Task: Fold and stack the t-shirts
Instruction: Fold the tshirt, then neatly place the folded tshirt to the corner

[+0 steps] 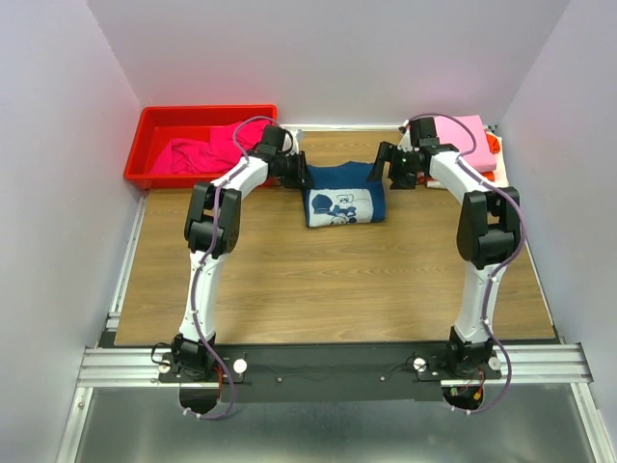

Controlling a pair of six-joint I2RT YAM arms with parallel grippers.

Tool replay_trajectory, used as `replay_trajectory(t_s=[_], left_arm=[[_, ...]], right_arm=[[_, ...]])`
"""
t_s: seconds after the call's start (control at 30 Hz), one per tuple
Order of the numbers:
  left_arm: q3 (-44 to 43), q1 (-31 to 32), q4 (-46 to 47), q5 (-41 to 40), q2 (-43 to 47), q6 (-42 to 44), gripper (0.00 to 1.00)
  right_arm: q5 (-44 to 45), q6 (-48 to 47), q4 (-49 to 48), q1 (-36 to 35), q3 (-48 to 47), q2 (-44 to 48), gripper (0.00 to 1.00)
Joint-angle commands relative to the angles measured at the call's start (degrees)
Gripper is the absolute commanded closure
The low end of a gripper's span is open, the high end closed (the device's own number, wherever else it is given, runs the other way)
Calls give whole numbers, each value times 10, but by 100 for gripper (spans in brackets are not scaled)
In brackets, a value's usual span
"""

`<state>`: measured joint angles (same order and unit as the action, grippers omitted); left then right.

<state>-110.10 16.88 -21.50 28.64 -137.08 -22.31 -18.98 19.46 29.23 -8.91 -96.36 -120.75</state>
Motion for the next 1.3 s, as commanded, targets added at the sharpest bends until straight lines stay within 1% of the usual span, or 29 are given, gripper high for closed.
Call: replay_trajectory(t_s=[0.0, 0.03, 0.07, 0.2, 0.23, 0.27, 0.37, 0.5, 0.67, 0.8, 0.9, 1.1, 1.27], left_arm=[[21, 1, -18, -25, -6, 14, 67], [24, 1, -18, -26, -6, 15, 67], [31, 1, -17, -27, -5, 16, 74], [43, 1, -16, -27, -1, 19, 84], [45, 1, -17, -28, -2, 19, 90], [49, 1, -18, -30, -1, 19, 93], [60, 1, -16, -33, 1, 22, 100], [75, 0, -16, -34, 5, 25, 100], [107, -2, -7, -41, 15, 30, 100], [115, -3, -3, -34, 14, 34, 100], [118, -4, -2, -28, 12, 35, 100], [130, -4, 7, -15, 13, 36, 100], [141, -4, 19, -4, 17, 36, 100]], right_arm=[[-28, 0, -16, 9, 9, -13, 10], [-31, 0, -16, 9, 10, -14, 10], [-36, -1, -17, 11, 12, -16, 10], [-56, -2, -31, 16, 16, -24, 10], [-61, 0, -33, 17, 16, -29, 10], [-67, 0, -36, 19, 16, -33, 10], [-98, -3, -45, 21, 16, -43, 10], [-151, -9, -58, 27, 18, -62, 10], [-188, -8, -71, 40, 20, -90, 10], [-247, -19, -72, 42, 19, -119, 10], [-270, -29, -71, 38, 20, -136, 10], [-282, -41, -69, 10, 25, -158, 10], [-256, -39, -70, -14, 15, -176, 15]])
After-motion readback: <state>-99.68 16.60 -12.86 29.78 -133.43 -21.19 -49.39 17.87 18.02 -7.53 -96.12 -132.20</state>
